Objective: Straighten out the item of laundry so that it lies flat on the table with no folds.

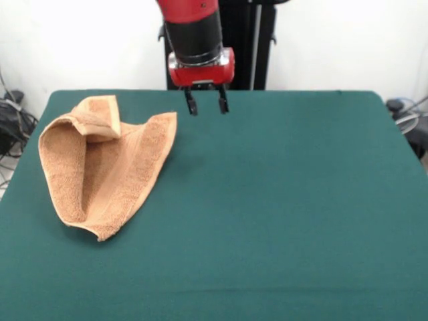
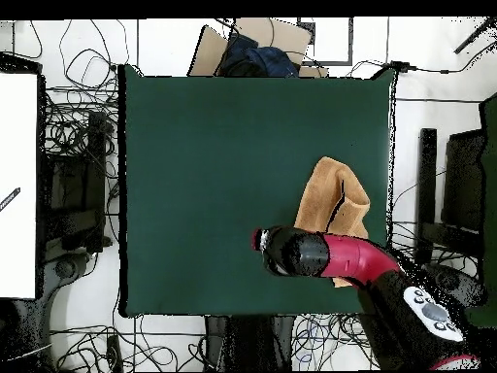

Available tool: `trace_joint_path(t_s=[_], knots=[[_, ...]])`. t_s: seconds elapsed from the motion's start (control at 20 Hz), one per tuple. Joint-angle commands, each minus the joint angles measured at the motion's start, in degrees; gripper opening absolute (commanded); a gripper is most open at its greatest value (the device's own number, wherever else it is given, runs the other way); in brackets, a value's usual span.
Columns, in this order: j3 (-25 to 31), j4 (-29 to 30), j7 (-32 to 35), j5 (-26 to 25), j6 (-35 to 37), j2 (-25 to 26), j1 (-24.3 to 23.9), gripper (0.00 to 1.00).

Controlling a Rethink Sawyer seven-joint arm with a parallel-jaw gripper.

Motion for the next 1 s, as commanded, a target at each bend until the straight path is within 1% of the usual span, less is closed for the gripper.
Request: trace_joint_path(t_s=[0.05, 0.2, 0.35, 1.0], knots=[[1.23, -4.26, 2.87, -0.26, -3.63, 4.69, -1.46, 1.00], [2.12, -4.58, 2.15, -0.05, -2.65, 4.47, -2.16, 1.00], [2.57, -4.15, 1.74, 0.30, -0.89, 2.52, -2.59, 1.00], [4.30, -2.74, 0.98, 1.46, 1.72, -1.10, -3.91, 1.00]])
